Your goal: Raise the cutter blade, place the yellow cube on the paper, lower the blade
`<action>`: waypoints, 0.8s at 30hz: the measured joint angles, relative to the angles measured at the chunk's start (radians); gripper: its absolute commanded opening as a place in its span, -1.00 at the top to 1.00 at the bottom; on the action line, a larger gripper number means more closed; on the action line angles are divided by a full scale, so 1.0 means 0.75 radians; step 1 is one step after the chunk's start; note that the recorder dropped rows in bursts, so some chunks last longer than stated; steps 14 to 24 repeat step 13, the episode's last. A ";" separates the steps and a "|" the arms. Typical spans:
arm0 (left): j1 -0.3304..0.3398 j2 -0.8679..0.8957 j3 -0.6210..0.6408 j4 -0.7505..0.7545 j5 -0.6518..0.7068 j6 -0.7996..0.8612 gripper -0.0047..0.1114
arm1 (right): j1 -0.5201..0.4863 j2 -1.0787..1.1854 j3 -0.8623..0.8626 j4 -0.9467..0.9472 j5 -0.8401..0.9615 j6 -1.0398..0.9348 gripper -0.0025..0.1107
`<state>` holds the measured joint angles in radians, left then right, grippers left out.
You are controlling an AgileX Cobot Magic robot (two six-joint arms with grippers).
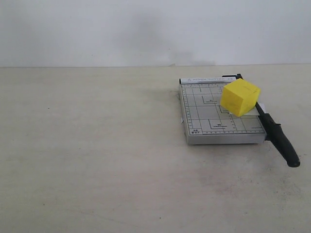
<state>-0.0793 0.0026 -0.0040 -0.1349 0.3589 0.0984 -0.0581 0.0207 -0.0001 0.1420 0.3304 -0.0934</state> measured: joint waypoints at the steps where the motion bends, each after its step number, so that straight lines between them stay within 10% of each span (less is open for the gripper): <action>1: 0.000 0.000 0.000 0.000 0.000 0.000 0.84 | 0.000 0.000 0.000 0.000 0.000 0.000 0.96; 24: 0.000 0.000 0.000 0.000 0.000 0.000 0.84 | 0.000 0.000 0.000 0.000 -0.008 0.000 0.96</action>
